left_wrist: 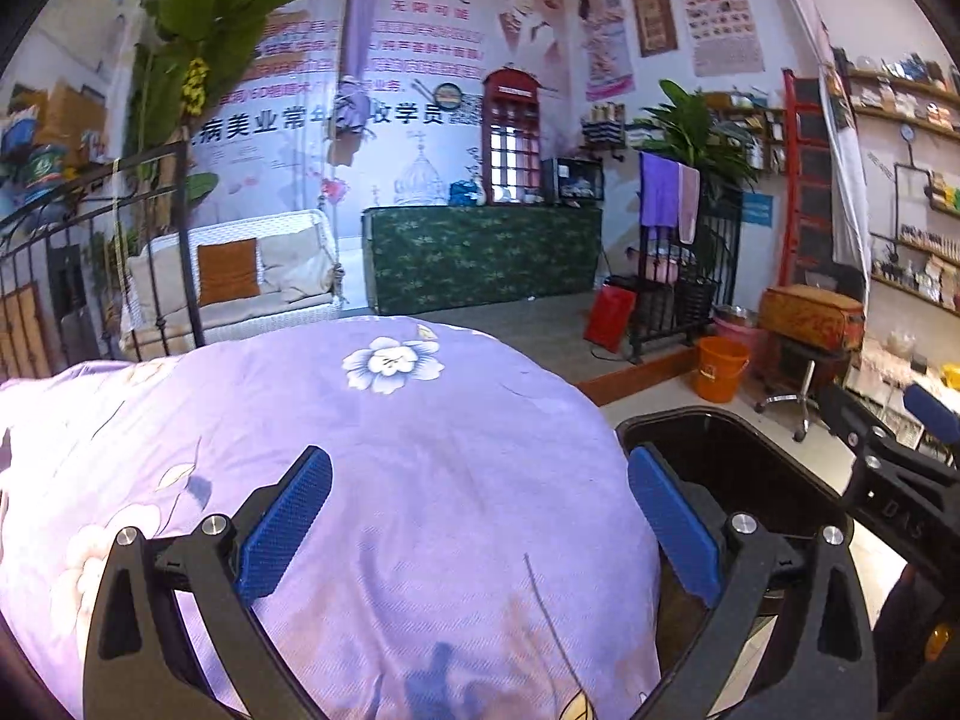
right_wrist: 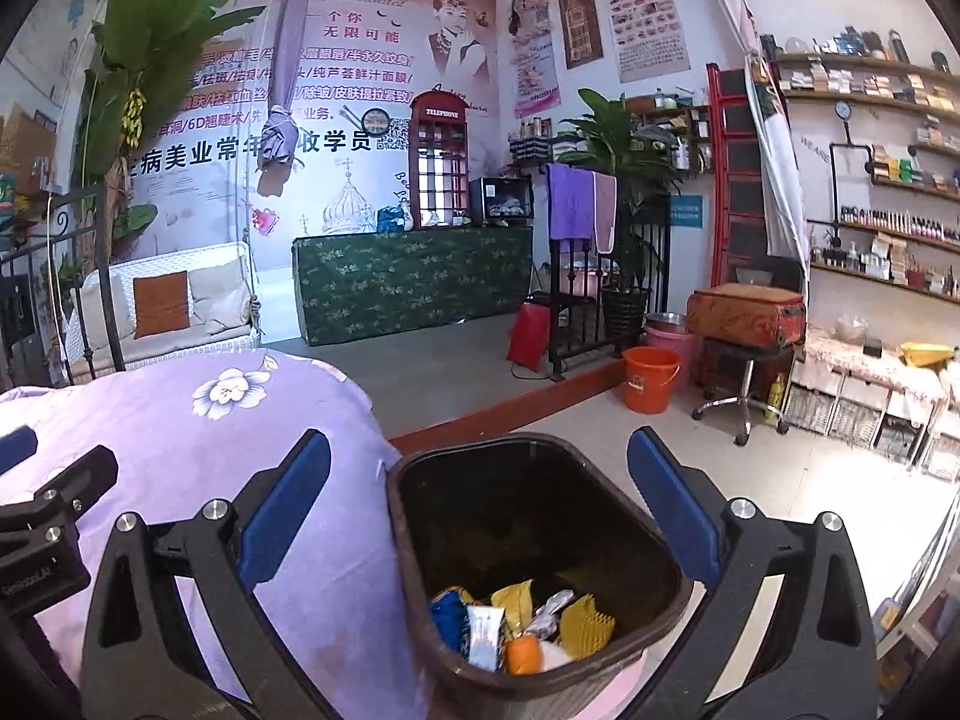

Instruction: Collect trash

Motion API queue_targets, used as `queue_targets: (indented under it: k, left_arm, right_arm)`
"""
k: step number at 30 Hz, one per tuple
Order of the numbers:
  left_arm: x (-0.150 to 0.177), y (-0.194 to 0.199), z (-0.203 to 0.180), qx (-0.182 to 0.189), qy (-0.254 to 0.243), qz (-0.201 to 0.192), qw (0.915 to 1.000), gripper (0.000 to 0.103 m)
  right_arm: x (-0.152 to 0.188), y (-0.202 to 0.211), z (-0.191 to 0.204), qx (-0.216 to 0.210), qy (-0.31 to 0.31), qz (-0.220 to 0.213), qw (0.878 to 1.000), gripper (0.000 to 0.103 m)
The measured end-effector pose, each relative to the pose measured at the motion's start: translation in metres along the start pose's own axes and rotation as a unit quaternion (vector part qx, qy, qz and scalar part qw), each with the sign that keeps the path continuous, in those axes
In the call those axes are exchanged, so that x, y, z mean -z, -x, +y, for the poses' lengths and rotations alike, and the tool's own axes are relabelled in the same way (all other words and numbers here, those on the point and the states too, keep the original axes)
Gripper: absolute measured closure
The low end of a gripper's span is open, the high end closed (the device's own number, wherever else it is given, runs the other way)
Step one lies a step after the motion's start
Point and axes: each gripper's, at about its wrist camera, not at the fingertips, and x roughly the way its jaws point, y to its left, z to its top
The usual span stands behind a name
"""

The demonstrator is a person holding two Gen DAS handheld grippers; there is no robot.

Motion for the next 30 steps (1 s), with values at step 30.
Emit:
queue_targets:
  k: [30]
  left_arm:
    - [0.007, 0.022, 0.023, -0.032, 0.040, -0.004, 0.9987, 0.005]
  right_arm:
    - [0.007, 0.020, 0.024, -0.048, 0.029, 0.007, 0.998, 0.005]
